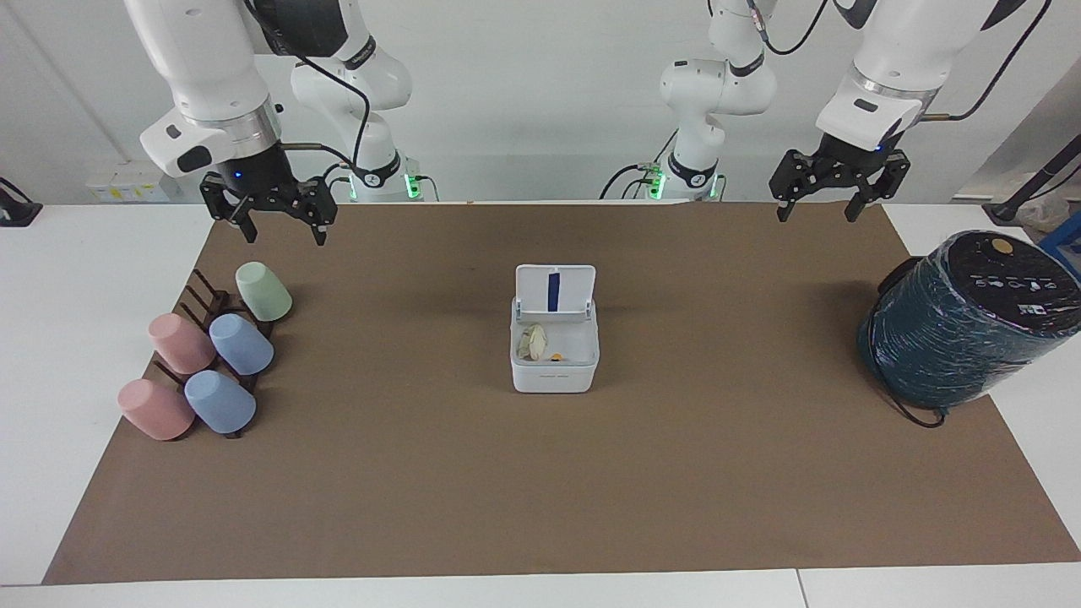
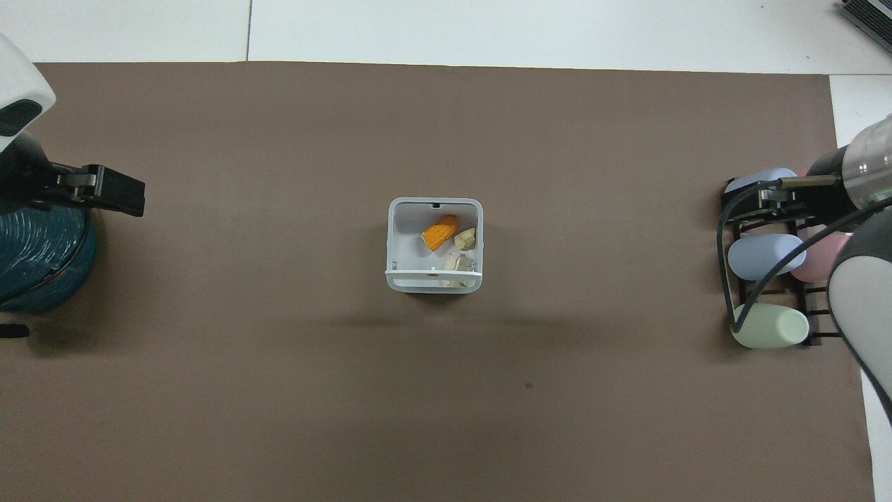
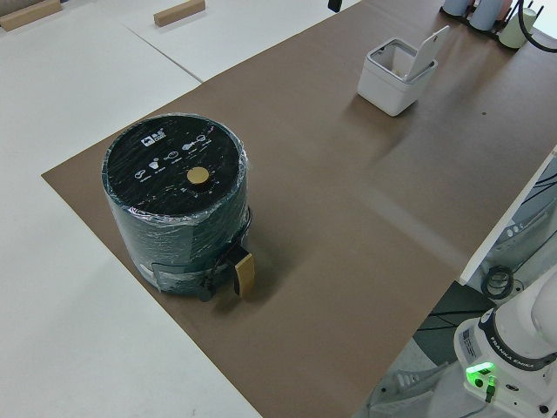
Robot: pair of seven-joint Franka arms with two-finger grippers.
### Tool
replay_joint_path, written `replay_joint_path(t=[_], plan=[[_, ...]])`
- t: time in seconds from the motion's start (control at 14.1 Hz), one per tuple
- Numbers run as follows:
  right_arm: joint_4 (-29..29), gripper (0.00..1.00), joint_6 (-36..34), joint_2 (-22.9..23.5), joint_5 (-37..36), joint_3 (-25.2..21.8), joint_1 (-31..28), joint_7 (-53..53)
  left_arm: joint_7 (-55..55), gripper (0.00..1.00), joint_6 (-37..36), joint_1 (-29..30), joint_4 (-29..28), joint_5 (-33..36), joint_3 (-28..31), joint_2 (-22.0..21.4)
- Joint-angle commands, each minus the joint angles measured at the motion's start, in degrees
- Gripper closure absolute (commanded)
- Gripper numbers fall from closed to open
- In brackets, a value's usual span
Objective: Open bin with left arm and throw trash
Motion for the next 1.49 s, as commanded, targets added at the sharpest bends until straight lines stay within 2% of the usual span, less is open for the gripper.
replay_joint_path(t=[0.0, 0.14, 1.14, 1.21, 1.35, 1.42], plan=[[-4.78, 0.00, 0.77, -2.07, 0.44, 0.65, -2.78, -1.90, 0.79, 0.00, 1.06, 0.24, -2.54, -0.48, -0.08, -2.01], [-6.65, 0.00, 2.45, -3.05, 0.44, 0.65, -2.97, -2.17, 0.79, 0.00, 1.06, 0.24, -2.54, -0.48, -0.08, -2.01], [-4.81, 0.00, 2.01, -2.96, 0.44, 0.83, -2.18, -1.82, 0.87, 0.00, 1.15, 0.24, -2.54, -0.48, -0.08, -2.01], [-4.81, 0.00, 1.84, -3.13, 0.53, 0.57, -1.22, -1.81, 0.87, 0.00, 1.15, 0.24, -2.54, -0.48, -0.08, -2.01], [-4.81, 0.00, 1.75, -3.14, 0.53, -3.54, 2.46, -1.81, 0.87, 0.00, 1.15, 0.24, -2.54, -0.48, -0.08, -2.01], [-4.81, 0.00, 1.66, -3.22, 0.53, -4.17, 3.00, -1.81, 0.87, 0.00, 1.15, 0.24, -2.54, -0.48, -0.08, -2.01]])
